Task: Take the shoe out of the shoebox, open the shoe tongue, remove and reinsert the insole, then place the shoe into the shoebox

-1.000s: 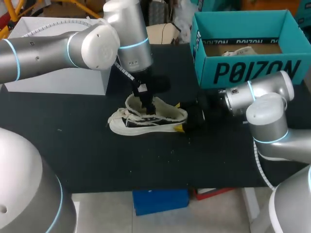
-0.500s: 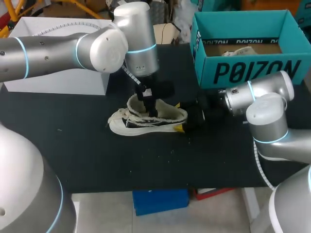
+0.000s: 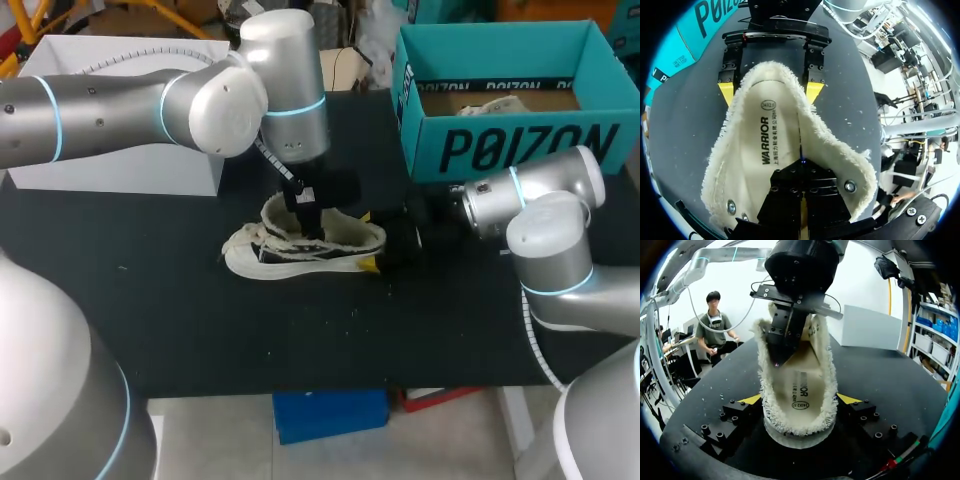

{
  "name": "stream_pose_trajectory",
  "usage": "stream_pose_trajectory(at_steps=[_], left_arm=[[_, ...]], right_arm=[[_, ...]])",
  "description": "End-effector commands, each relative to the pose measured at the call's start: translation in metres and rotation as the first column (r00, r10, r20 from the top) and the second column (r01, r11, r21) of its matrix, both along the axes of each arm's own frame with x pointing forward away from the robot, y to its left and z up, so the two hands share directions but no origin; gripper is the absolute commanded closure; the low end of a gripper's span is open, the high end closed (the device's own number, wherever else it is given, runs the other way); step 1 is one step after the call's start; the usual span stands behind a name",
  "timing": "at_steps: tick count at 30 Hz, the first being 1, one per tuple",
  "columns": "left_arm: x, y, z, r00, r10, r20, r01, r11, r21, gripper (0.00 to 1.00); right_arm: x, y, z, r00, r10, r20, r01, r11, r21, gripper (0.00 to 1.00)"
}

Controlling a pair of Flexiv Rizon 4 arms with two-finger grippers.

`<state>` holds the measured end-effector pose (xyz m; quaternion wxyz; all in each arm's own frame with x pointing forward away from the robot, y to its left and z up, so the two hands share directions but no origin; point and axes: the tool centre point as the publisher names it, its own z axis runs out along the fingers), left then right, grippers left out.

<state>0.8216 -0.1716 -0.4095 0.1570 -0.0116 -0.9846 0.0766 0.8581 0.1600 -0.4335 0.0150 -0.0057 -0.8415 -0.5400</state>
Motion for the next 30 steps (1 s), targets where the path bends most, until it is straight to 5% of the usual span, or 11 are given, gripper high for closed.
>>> stream_pose_trajectory(at_steps=[1,13,14,15,18,30], left_arm=[[-0.0042,-0.0009,-0.0087,1.000,0.009,0.008,-0.009,1.000,-0.007,1.00],[-0.0056,-0.0004,-0.0130,1.000,0.027,0.012,-0.027,0.999,-0.024,0.98],[-0.0058,-0.0007,-0.0132,1.000,0.028,0.011,-0.028,0.999,-0.024,0.80],[-0.0061,-0.0010,-0.0135,1.000,0.028,0.011,-0.028,0.999,-0.025,0.72],[-0.0065,-0.0015,-0.0137,0.999,0.028,0.014,-0.028,0.999,-0.028,0.64],[-0.0037,0.0009,-0.0095,0.986,0.066,0.152,-0.069,0.997,0.017,0.66]], right_arm=[[-0.0002,0.0012,-0.0024,1.000,-0.002,0.000,0.002,1.000,-0.002,1.00],[-0.0002,0.0012,-0.0024,1.000,-0.002,0.000,0.002,1.000,-0.002,1.00],[-0.0002,0.0012,-0.0024,1.000,-0.002,0.000,0.002,1.000,-0.002,1.00],[-0.0002,0.0012,-0.0024,1.000,-0.002,0.000,0.002,1.000,-0.002,1.00],[-0.0002,0.0012,-0.0024,1.000,-0.002,0.000,0.002,1.000,-0.002,1.00],[-0.0002,0.0012,-0.0024,1.000,-0.002,0.000,0.002,1.000,-0.002,1.00]])
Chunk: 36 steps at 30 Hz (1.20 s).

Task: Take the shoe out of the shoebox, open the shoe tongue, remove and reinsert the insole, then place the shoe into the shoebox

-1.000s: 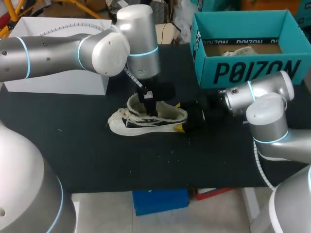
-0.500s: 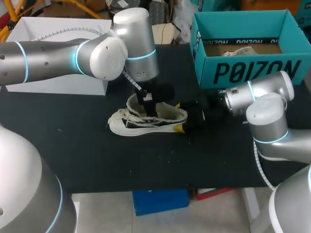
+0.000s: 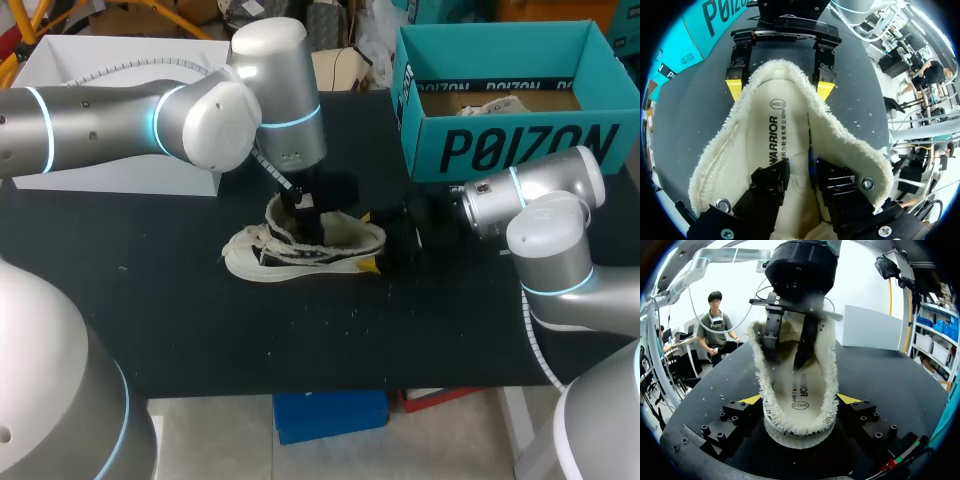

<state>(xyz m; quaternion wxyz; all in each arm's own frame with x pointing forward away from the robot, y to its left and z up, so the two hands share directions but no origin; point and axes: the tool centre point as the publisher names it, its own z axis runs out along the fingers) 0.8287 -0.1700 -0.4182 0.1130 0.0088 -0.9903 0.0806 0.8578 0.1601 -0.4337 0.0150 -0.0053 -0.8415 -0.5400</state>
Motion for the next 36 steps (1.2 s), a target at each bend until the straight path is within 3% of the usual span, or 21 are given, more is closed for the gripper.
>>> stream_pose_trajectory(at_steps=[1,14,16,24,27,36], left_arm=[[-0.010,-0.001,0.000,0.996,0.026,0.088,-0.029,0.999,0.029,0.66],[-0.002,0.011,-0.009,0.919,0.078,0.387,-0.135,0.983,0.121,0.66],[-0.001,0.012,-0.010,0.898,0.081,0.433,-0.147,0.982,0.121,0.72],[0.014,0.016,-0.022,0.834,0.045,0.550,-0.152,0.977,0.152,0.68],[0.021,0.019,-0.028,0.797,0.046,0.602,-0.172,0.973,0.154,0.73],[0.040,0.039,-0.028,0.630,0.156,0.761,-0.300,0.953,0.053,0.72]], right_arm=[[0.000,0.001,-0.002,1.000,-0.003,-0.001,0.003,1.000,-0.002,1.00],[0.000,0.001,-0.002,1.000,-0.003,-0.001,0.003,1.000,-0.002,1.00],[0.000,0.001,-0.002,1.000,-0.003,-0.001,0.003,1.000,-0.002,1.00],[0.000,0.001,-0.002,1.000,-0.003,-0.001,0.003,1.000,-0.002,1.00],[0.000,0.001,-0.002,1.000,-0.003,-0.001,0.003,1.000,-0.002,1.00],[0.000,0.001,-0.002,1.000,-0.003,-0.001,0.003,1.000,-0.002,1.00]])
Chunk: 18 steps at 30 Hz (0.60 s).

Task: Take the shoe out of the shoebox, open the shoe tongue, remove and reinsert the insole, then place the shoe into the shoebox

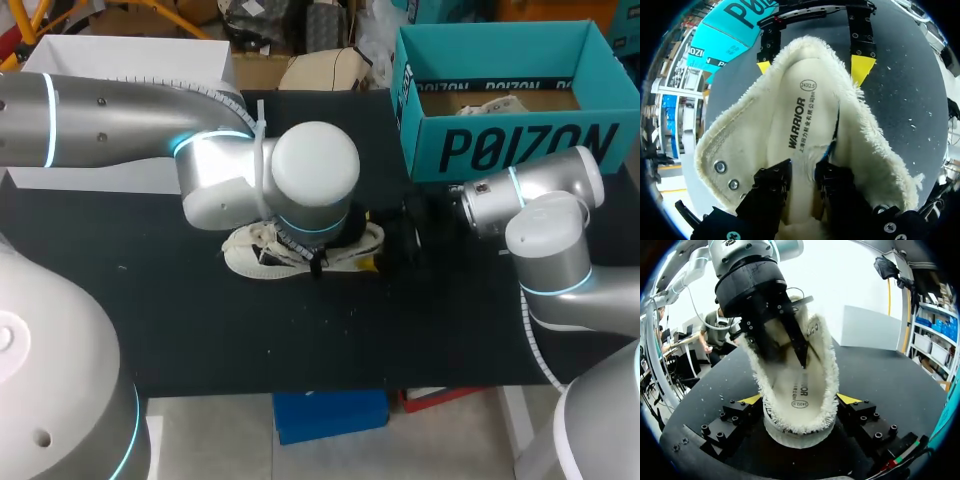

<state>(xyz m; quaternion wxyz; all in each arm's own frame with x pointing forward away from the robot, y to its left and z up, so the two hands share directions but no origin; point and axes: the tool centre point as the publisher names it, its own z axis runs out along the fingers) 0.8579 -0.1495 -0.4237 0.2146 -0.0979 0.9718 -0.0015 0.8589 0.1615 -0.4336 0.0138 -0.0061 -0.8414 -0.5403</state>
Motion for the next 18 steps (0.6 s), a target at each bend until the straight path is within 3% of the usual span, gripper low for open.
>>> stream_pose_trajectory(at_steps=[1,14,15,16,18], left_arm=[[0.013,0.020,-0.023,0.973,0.035,0.227,-0.036,0.999,-0.001,0.72],[0.033,0.017,-0.032,0.958,0.068,0.279,-0.049,0.996,-0.075,0.72],[0.033,0.016,-0.032,0.961,0.067,0.269,-0.048,0.996,-0.077,0.91],[0.034,0.015,-0.032,0.966,0.058,0.253,-0.041,0.996,-0.074,1.00],[0.032,0.013,-0.030,0.975,0.048,0.218,-0.029,0.996,-0.086,1.00]], right_arm=[[-0.001,0.000,-0.002,1.000,0.000,-0.002,0.000,1.000,-0.002,1.00],[-0.001,0.000,-0.002,1.000,0.000,-0.002,0.000,1.000,-0.002,1.00],[-0.001,0.000,-0.002,1.000,0.000,-0.002,0.000,1.000,-0.002,1.00],[-0.001,0.000,-0.002,1.000,0.000,-0.002,0.000,1.000,-0.002,1.00],[-0.001,0.000,-0.002,1.000,0.000,-0.002,0.000,1.000,-0.002,1.00]])
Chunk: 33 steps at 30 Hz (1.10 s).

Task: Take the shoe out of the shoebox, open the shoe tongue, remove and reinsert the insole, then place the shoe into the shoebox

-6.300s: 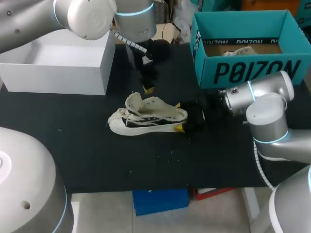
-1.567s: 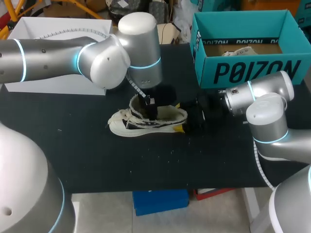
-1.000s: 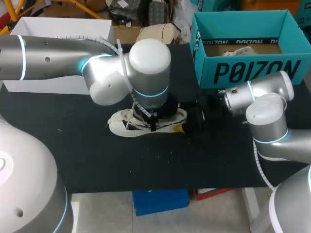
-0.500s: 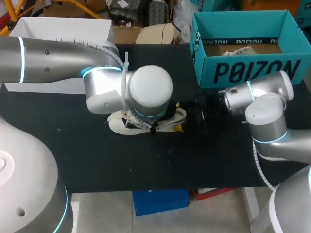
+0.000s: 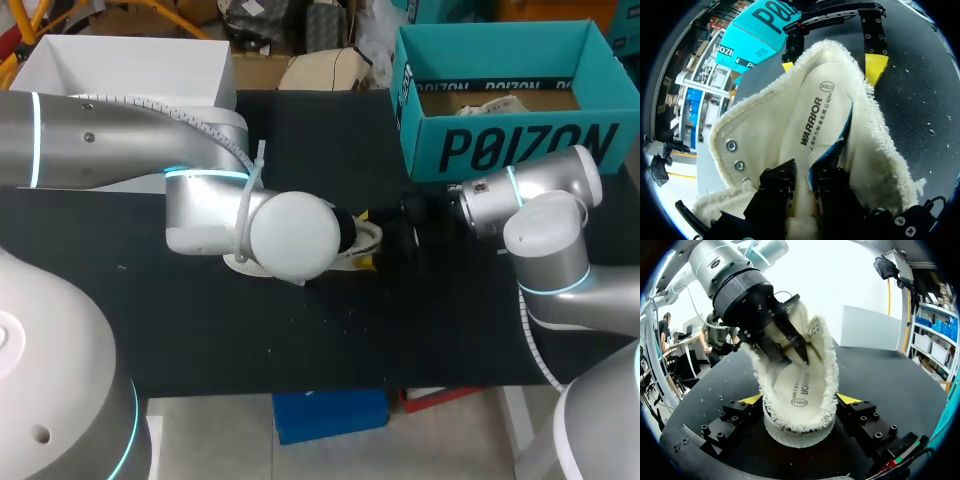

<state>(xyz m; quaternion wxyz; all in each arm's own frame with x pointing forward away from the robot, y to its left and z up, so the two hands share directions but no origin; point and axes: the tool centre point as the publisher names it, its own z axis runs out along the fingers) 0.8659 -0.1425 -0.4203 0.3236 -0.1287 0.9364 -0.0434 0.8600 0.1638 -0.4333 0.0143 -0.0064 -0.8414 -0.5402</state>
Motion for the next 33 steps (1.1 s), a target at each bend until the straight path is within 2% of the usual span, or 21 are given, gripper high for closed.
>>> stream_pose_trajectory(at_steps=[1,4,5,7,15,18,23,27,33], left_arm=[[0.023,0.006,-0.033,0.999,-0.023,-0.035,0.023,1.000,-0.021,1.00],[0.019,0.004,-0.029,0.995,-0.043,-0.085,0.039,0.998,-0.048,1.00],[0.013,0.003,-0.020,0.984,-0.086,-0.159,0.068,0.991,-0.111,1.00],[0.008,0.003,-0.010,0.974,-0.111,-0.200,0.087,0.989,-0.123,1.00],[-0.008,0.006,0.025,0.946,-0.147,-0.289,0.080,0.969,-0.234,1.00],[-0.013,0.004,0.036,0.933,-0.173,-0.315,0.098,0.966,-0.240,1.00],[-0.016,0.000,0.047,0.905,-0.207,-0.371,0.127,0.965,-0.230,1.00],[-0.021,-0.003,0.055,0.904,-0.227,-0.362,0.145,0.960,-0.238,1.00],[-0.020,-0.014,0.051,0.885,-0.302,-0.353,0.205,0.936,-0.286,1.00]], right_arm=[[-0.002,-0.003,-0.003,1.000,0.000,-0.001,0.000,1.000,-0.002,1.00],[-0.002,-0.003,-0.003,1.000,0.000,-0.001,0.000,1.000,-0.002,1.00],[-0.002,-0.003,-0.003,1.000,0.000,-0.001,0.000,1.000,-0.002,1.00],[-0.002,-0.003,-0.003,1.000,0.000,-0.001,0.000,1.000,-0.002,1.00],[-0.002,-0.003,-0.003,1.000,0.000,-0.001,0.000,1.000,-0.002,1.00],[-0.002,-0.003,-0.003,1.000,0.000,-0.001,0.000,1.000,-0.002,1.00],[-0.002,-0.003,-0.003,1.000,0.000,-0.001,0.000,1.000,-0.002,1.00],[-0.002,-0.003,-0.003,1.000,0.000,-0.001,0.000,1.000,-0.002,1.00],[-0.002,-0.003,-0.003,1.000,0.000,-0.001,0.000,1.000,-0.002,1.00]])
